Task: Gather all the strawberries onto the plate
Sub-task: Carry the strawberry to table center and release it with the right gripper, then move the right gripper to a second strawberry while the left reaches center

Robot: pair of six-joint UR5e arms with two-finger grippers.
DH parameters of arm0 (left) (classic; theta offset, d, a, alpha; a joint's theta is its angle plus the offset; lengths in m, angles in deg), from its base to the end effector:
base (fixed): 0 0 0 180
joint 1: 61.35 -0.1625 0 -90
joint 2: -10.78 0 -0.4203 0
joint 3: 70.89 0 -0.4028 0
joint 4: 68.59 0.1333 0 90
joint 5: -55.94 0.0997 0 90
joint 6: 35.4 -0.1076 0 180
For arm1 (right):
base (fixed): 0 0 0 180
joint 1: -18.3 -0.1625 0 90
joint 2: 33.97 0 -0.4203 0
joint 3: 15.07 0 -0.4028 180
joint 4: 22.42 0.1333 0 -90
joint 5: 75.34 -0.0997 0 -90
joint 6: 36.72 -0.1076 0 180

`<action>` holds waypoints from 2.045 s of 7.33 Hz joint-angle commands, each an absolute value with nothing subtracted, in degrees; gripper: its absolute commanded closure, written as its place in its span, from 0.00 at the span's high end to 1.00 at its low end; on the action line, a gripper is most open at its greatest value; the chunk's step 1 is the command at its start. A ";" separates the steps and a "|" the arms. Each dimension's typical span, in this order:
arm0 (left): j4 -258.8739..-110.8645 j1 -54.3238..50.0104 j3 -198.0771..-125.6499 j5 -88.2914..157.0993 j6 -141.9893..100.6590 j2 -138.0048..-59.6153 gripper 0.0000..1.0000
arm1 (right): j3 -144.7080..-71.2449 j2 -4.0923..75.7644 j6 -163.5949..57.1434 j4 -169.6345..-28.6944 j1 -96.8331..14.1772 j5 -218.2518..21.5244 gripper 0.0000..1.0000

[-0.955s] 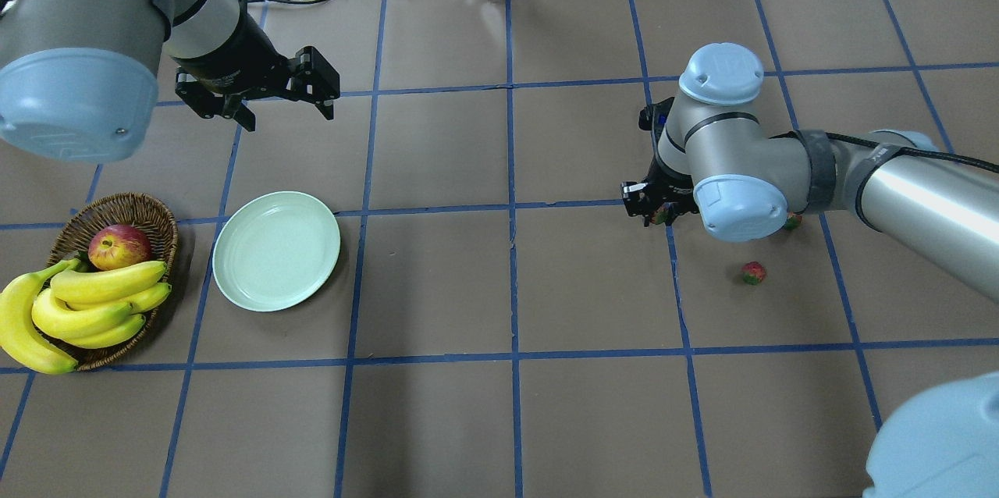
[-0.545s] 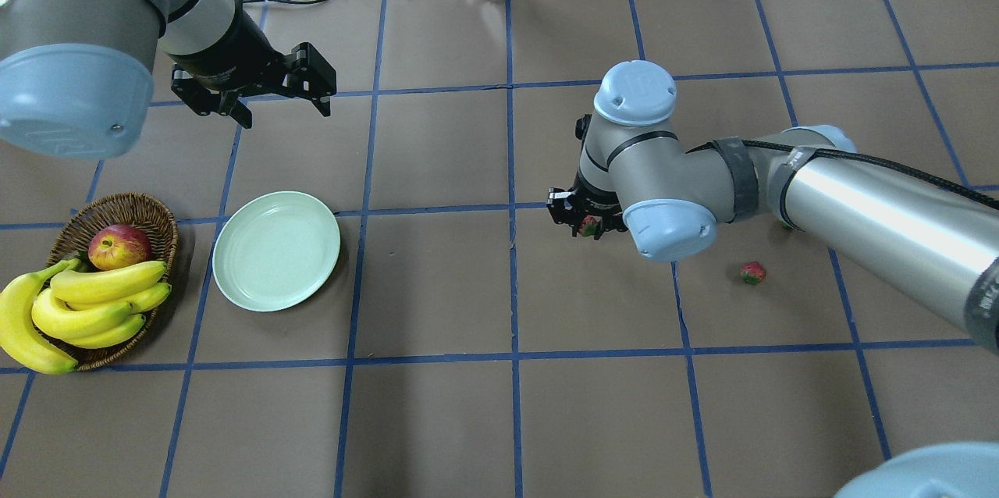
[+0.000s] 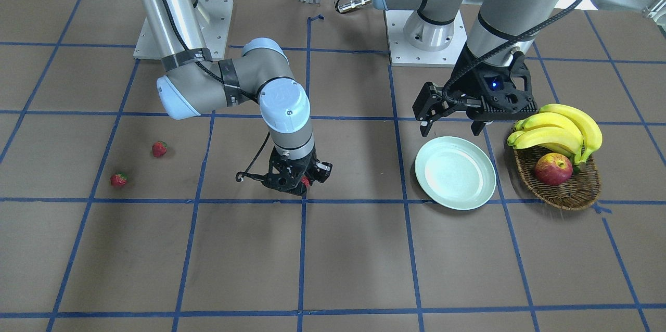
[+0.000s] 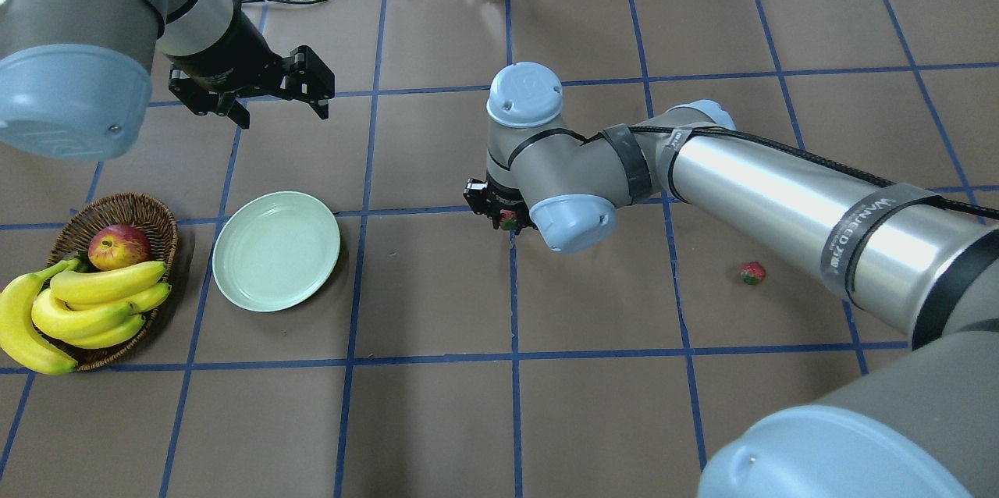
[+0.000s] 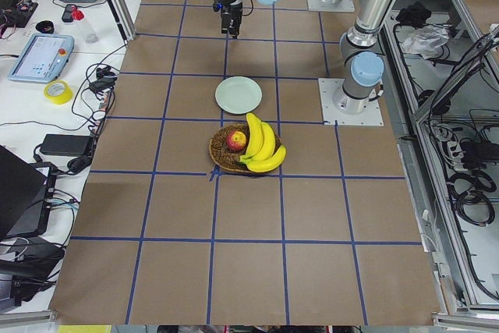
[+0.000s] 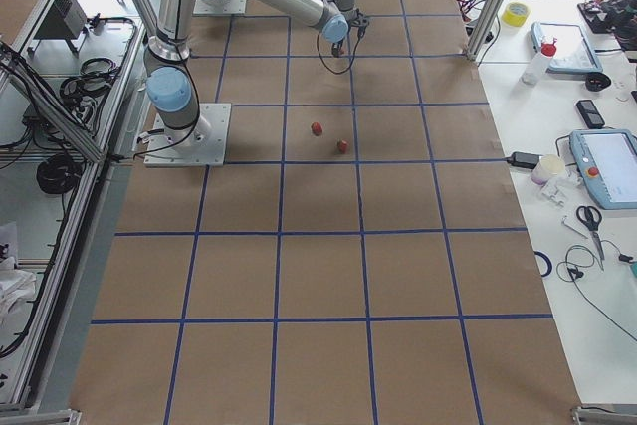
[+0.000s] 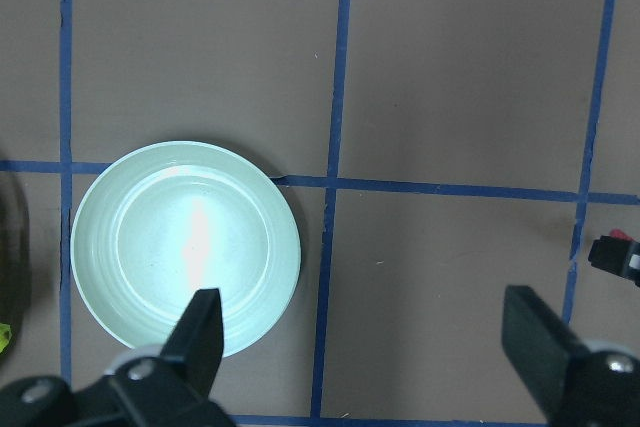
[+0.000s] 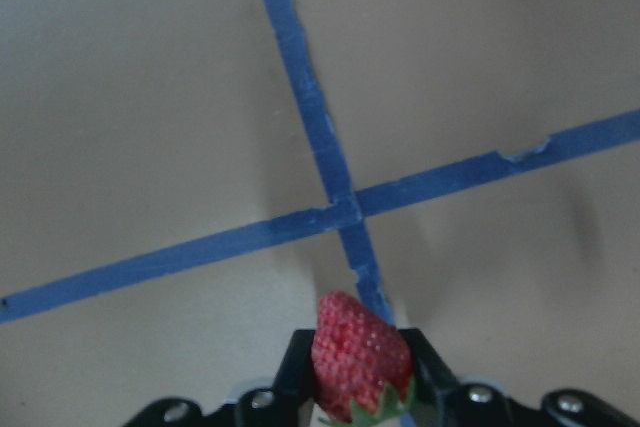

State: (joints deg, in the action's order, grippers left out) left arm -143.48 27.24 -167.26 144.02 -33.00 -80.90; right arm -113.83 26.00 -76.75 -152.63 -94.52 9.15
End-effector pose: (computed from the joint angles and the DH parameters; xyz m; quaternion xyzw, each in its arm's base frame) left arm -0.1240 -0.5265 0.4317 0.0321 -0.9974 0.0614 0.0173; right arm 0.3754 -0.5219 0.1694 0.1488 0.9876 0.0145 0.0475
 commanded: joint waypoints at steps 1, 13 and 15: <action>-144.87 27.42 -166.96 144.79 -33.29 -80.54 1.00 | -110.78 22.81 -78.39 -152.85 -96.13 9.38 0.53; -146.06 33.20 -166.94 142.70 -24.02 -83.15 1.00 | -133.25 42.05 -35.76 -147.45 -63.10 18.70 0.74; -136.05 36.72 -169.06 139.35 -14.79 -87.89 1.00 | -139.49 42.40 -35.58 -152.40 -58.71 20.46 0.74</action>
State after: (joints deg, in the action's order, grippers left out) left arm -141.88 34.77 -167.73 140.67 -20.58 -84.84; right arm -135.74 42.19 -35.85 -149.61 -61.39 19.80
